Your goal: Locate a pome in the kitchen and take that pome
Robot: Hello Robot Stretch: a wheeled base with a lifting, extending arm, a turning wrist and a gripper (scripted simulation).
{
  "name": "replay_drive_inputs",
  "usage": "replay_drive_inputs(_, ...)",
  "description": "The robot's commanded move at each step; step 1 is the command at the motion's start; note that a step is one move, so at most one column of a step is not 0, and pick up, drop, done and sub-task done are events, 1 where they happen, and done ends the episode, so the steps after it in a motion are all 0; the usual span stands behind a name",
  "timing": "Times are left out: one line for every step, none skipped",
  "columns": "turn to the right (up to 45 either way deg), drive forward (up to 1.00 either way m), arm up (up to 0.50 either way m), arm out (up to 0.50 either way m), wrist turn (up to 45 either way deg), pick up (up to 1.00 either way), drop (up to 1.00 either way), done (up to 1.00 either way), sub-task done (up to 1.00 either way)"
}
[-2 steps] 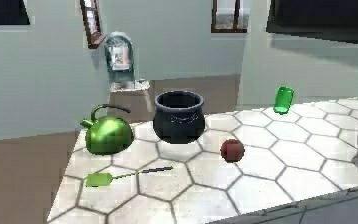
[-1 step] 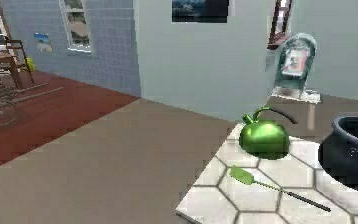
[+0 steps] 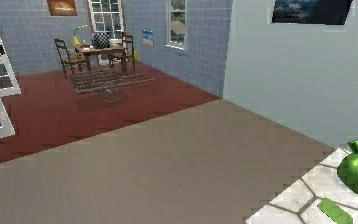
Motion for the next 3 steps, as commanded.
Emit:
replay_drive_inputs(0.0,0.0,0.5,0.0,0.0,0.0,0.0,0.0,0.0)
replay_drive_inputs(0.0,0.0,0.38,0.0,0.0,0.0,0.0,0.0,0.0)
replay_drive_inputs(0.0,0.0,0.0,0.34,0.0,0.0,0.0,0.0,0.0)
